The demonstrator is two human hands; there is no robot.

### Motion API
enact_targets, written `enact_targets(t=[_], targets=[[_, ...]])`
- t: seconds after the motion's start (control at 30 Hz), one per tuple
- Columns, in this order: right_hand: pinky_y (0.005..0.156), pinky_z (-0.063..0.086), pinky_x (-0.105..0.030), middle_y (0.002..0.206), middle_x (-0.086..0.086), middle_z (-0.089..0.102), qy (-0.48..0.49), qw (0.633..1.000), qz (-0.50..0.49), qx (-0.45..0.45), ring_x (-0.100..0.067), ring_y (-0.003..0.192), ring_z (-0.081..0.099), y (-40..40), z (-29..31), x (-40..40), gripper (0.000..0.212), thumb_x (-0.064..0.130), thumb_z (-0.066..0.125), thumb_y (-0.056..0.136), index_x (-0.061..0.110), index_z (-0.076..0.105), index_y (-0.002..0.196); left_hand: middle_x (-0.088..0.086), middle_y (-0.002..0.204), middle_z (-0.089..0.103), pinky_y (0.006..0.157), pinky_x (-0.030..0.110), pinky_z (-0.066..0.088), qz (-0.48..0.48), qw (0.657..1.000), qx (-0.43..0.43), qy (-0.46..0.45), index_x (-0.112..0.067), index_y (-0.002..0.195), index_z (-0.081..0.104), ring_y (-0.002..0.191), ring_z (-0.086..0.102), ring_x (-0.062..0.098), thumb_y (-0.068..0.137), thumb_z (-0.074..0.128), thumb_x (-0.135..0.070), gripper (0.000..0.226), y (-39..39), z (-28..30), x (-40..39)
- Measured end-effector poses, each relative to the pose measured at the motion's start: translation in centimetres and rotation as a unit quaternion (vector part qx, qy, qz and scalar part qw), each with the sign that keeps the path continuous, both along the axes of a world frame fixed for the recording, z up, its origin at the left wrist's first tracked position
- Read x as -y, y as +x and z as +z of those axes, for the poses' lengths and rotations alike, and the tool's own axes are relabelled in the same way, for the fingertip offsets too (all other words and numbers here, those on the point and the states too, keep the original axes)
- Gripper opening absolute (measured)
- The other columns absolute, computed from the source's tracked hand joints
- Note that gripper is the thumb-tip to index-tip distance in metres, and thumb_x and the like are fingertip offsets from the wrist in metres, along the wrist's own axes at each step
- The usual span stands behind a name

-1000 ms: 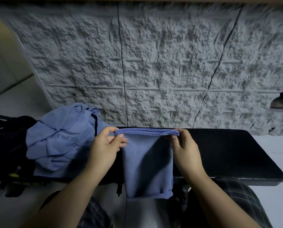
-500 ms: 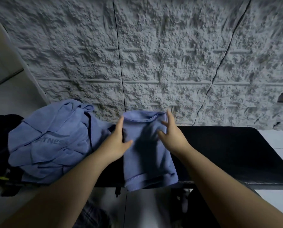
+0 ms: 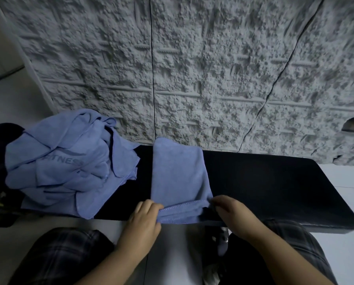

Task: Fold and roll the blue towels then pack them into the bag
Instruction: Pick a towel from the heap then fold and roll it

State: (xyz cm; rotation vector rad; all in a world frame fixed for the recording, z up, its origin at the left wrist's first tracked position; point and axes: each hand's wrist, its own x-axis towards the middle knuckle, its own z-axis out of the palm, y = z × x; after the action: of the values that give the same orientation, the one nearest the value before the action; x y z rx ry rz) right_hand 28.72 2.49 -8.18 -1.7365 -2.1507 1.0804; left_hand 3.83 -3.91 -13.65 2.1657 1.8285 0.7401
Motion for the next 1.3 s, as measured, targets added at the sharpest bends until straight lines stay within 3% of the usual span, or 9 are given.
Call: enact_targets(t=[0.17,0.33,0.53,0.7,0.83,0.93,1.03,1.3], targets=[[0.071,0.04,-0.008,0.102,0.008,0.06,0.002,0.999,0.035,-0.014,-0.001,0.09,0.056,-1.5,-1.0,0.4,0.022,0.022,0.053,0.094,0.028,0.061,0.113,-0.004,0.082,0.046,0.072,0.031,0.034,0.036,0.999,0.013,0.015,-0.028,0.085,0.037,0.075,0.042,0.013,0.058,0.074,0.004,0.056,-1.0,-0.4,0.6],[0.082,0.042,-0.014,0.107,0.006,0.053,-0.016,0.999,0.013,-0.034,-0.005,0.095,0.055,-2.0,-0.8,0.7,0.029,0.019,0.051,0.092,0.03,0.058,0.117,-0.003,0.082,0.045,0.067,0.02,0.035,0.029,0.998,0.052,0.026,-0.026,0.085,0.036,0.069,0.046,0.011,0.068,0.071,0.003,0.048,-1.0,-0.1,1.0],[0.064,0.041,-0.009,0.088,0.008,0.056,-0.035,0.998,0.012,-0.058,-0.001,0.075,0.054,-2.0,0.0,1.0,0.01,0.014,0.059,0.086,0.024,0.058,0.083,-0.014,0.092,0.035,0.069,0.017,0.036,0.038,0.991,0.12,0.047,-0.029,0.091,0.039,0.075,0.042,0.004,0.082,0.047,-0.01,0.022,-0.6,0.4,1.2],[0.059,0.041,-0.011,0.079,0.007,0.054,0.007,0.999,0.008,-0.045,-0.003,0.065,0.049,-2.3,-0.1,1.4,0.014,0.025,0.065,0.085,0.014,0.057,0.081,-0.01,0.095,0.038,0.068,0.017,0.038,0.052,0.989,0.126,0.051,-0.027,0.091,0.04,0.074,0.044,0.007,0.078,0.057,0.007,0.041,-0.5,0.3,1.3],[0.05,0.035,-0.015,0.071,0.002,0.051,0.057,0.994,-0.073,-0.049,-0.008,0.058,0.044,-2.4,0.2,1.5,0.018,0.019,0.065,0.081,0.009,0.051,0.075,-0.006,0.085,0.04,0.06,0.028,0.041,0.078,0.987,0.138,0.037,-0.029,0.082,0.035,0.067,0.042,0.011,0.075,0.057,0.011,0.045,-0.8,0.2,1.2],[0.05,0.031,-0.023,0.062,0.003,0.046,0.082,0.994,-0.071,-0.018,-0.01,0.054,0.038,-2.5,0.5,1.7,0.021,0.015,0.06,0.079,0.014,0.042,0.069,-0.005,0.083,0.04,0.059,0.033,0.041,0.069,0.99,0.126,0.014,-0.031,0.078,0.033,0.063,0.043,0.013,0.075,0.055,0.01,0.046,-0.7,0.2,1.3],[0.05,0.029,-0.025,0.061,0.003,0.043,0.075,0.996,-0.048,-0.014,-0.011,0.053,0.034,-2.8,0.5,2.0,0.02,0.01,0.055,0.079,0.015,0.039,0.07,-0.007,0.082,0.038,0.057,0.031,0.039,0.057,0.993,0.106,-0.007,-0.031,0.077,0.032,0.061,0.041,0.013,0.075,0.054,0.008,0.044,-0.6,-0.1,1.5],[0.057,0.039,-0.036,0.068,0.001,0.052,0.143,0.985,-0.05,0.086,-0.027,0.065,0.053,-3.6,0.3,2.4,0.007,0.019,0.043,0.093,0.015,0.044,0.087,-0.008,0.083,0.036,0.055,0.035,0.04,0.054,0.995,0.085,-0.027,-0.029,0.078,0.031,0.058,0.04,0.014,0.075,0.052,0.008,0.043,-0.4,-0.2,1.6]])
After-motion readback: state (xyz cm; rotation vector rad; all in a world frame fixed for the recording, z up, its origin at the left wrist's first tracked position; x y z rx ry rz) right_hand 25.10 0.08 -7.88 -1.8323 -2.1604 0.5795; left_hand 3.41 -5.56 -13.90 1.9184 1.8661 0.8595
